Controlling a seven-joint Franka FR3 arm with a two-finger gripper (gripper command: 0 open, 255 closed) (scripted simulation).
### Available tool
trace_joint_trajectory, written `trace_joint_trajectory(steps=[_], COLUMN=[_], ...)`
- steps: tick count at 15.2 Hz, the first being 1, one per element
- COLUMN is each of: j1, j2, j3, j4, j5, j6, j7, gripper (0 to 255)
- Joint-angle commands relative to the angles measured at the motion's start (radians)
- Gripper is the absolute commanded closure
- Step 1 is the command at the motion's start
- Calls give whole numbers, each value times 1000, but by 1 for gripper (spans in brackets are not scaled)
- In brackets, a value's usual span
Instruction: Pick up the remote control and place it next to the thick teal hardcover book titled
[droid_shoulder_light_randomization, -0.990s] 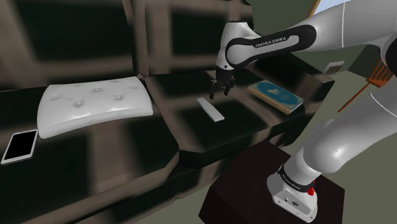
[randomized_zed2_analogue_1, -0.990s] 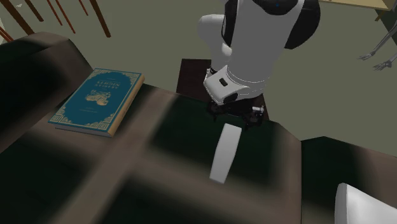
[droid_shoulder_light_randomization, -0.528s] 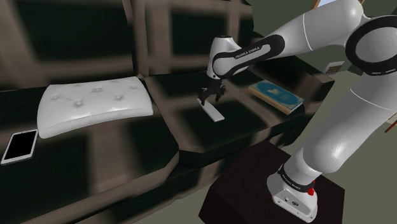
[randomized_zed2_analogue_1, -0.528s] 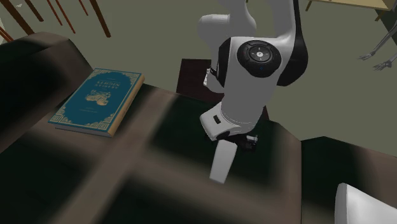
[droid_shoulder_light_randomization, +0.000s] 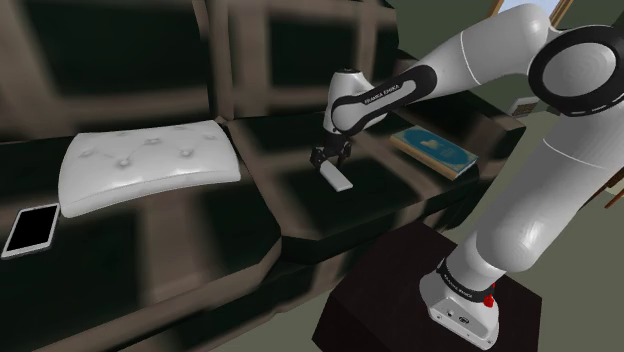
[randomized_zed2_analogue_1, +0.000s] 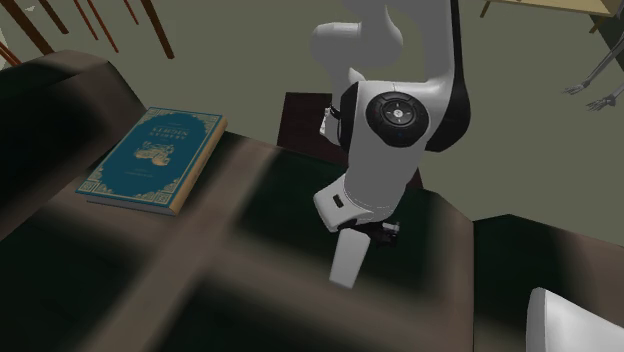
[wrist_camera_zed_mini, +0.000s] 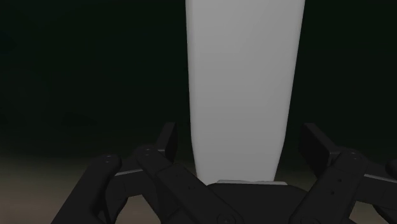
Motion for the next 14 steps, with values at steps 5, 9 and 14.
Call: trace_joint_trajectory(steps=[5,9,14], j1=[0,0,0], j2=[2,2,2], j3=[0,0,0], j4=[-1,-1,-1], j5=[0,0,0], j6=[3,3,3], j7=[0,0,-1], gripper=[0,255,255])
